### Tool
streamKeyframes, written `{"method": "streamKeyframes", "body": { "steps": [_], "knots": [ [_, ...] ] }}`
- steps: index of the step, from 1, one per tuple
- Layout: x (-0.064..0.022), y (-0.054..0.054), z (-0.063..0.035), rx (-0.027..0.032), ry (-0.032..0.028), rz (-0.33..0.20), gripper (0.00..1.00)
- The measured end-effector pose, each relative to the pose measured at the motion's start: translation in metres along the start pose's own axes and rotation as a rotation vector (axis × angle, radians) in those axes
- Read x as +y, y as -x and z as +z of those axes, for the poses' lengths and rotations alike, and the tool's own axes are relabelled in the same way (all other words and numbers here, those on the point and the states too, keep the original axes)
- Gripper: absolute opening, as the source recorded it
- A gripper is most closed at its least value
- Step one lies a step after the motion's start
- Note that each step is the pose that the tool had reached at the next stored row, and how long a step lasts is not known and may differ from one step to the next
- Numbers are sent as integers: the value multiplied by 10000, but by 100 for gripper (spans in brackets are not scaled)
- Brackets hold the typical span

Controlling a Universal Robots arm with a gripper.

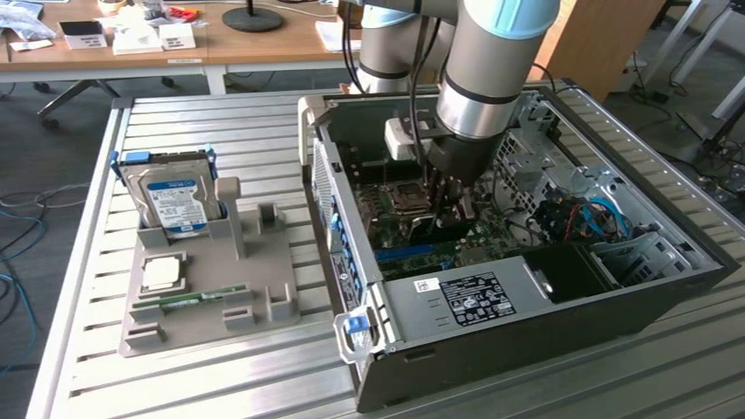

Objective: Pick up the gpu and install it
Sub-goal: 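Insert the gpu into the slot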

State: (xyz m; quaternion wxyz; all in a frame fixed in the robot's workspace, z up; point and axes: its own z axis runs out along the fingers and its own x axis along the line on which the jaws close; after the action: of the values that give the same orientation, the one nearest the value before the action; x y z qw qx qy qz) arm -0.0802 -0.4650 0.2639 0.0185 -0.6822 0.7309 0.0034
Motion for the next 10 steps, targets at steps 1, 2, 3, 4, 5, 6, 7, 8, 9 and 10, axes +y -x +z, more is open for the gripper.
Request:
{"method": "streamKeyframes", "body": {
  "steps": [1, 2, 3, 4, 5, 6, 7, 8, 9, 10],
  "knots": [
    [0, 0, 1, 1, 1, 0, 27],
    [0, -1, 3, 1, 0, -1, 27],
    [2, -1, 3, 1, 1, -2, 27],
    [6, -2, 5, 0, 0, -2, 27],
    [10, -2, 6, -2, 0, -2, 27],
    [15, -3, 6, -2, 0, -2, 27],
    [19, -4, 6, -1, 0, -2, 27],
    [25, -4, 6, 0, 1, -2, 27],
    [30, -5, 8, -1, 0, -1, 27],
    [35, -5, 9, -1, 0, -1, 27]
  ]
}}
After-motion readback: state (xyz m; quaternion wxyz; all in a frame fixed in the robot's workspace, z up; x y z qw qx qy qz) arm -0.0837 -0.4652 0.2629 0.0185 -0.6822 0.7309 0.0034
